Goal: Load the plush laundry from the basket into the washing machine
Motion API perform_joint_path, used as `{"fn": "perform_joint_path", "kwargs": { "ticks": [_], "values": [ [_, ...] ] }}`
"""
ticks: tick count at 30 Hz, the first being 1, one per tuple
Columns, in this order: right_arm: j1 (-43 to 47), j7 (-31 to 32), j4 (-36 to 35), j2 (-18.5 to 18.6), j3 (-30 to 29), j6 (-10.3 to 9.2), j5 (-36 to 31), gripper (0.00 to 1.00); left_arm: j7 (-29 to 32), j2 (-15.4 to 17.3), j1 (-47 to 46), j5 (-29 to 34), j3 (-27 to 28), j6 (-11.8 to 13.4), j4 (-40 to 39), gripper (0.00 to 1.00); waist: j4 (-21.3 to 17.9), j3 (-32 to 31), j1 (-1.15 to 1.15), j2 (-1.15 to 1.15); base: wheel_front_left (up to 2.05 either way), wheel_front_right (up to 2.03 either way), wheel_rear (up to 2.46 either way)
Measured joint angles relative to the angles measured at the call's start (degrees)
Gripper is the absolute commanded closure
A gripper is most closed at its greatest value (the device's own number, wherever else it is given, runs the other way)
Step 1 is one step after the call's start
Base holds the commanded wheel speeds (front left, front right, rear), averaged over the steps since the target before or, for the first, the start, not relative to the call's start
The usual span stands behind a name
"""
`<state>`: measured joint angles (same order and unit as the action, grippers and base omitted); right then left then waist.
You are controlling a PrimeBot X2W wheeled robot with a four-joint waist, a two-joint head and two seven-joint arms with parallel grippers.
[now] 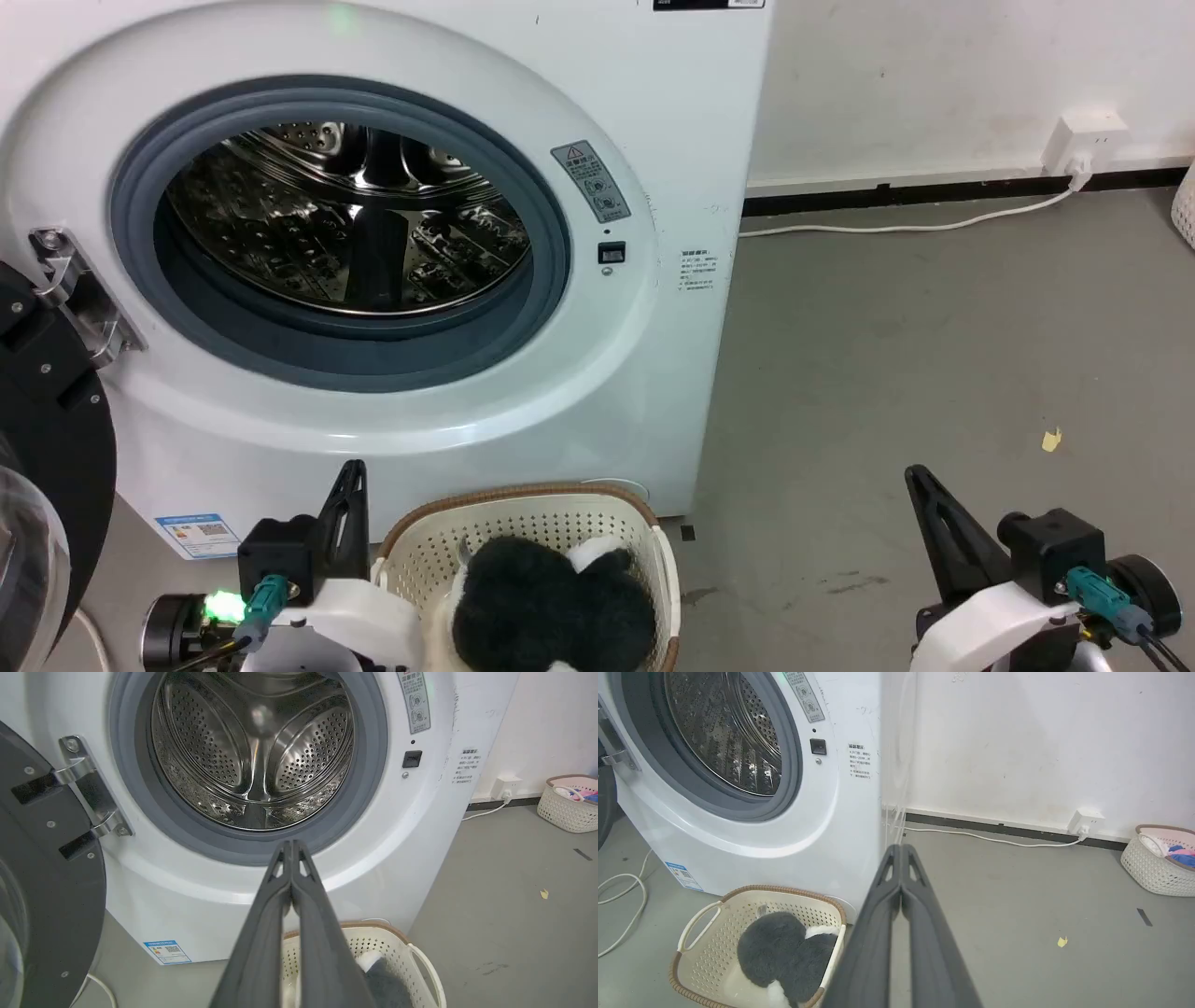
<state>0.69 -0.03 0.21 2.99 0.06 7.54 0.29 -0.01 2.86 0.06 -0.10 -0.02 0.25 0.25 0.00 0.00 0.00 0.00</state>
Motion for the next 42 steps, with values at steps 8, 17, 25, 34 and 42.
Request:
{"fn": "perform_joint_path", "kwargs": {
  "ticks": [8,17,25,34,42],
  "values": [
    [0.0,0.0,0.0,0.0,0.0,0.0,0.0,1.0,0.0,0.0,0.0,0.0,0.0,0.0,0.0,1.0,0.0,0.0,0.0,0.0,0.0,0.0,0.0],
    [0.0,0.0,0.0,0.0,0.0,0.0,0.0,1.0,0.0,0.0,0.0,0.0,0.0,0.0,0.0,1.0,0.0,0.0,0.0,0.0,0.0,0.0,0.0],
    [0.0,0.0,0.0,0.0,0.0,0.0,0.0,1.0,0.0,0.0,0.0,0.0,0.0,0.0,0.0,1.0,0.0,0.0,0.0,0.0,0.0,0.0,0.0],
    [0.0,0.0,0.0,0.0,0.0,0.0,0.0,1.0,0.0,0.0,0.0,0.0,0.0,0.0,0.0,1.0,0.0,0.0,0.0,0.0,0.0,0.0,0.0],
    [0.0,0.0,0.0,0.0,0.0,0.0,0.0,1.0,0.0,0.0,0.0,0.0,0.0,0.0,0.0,1.0,0.0,0.0,0.0,0.0,0.0,0.0,0.0]
  ]
}}
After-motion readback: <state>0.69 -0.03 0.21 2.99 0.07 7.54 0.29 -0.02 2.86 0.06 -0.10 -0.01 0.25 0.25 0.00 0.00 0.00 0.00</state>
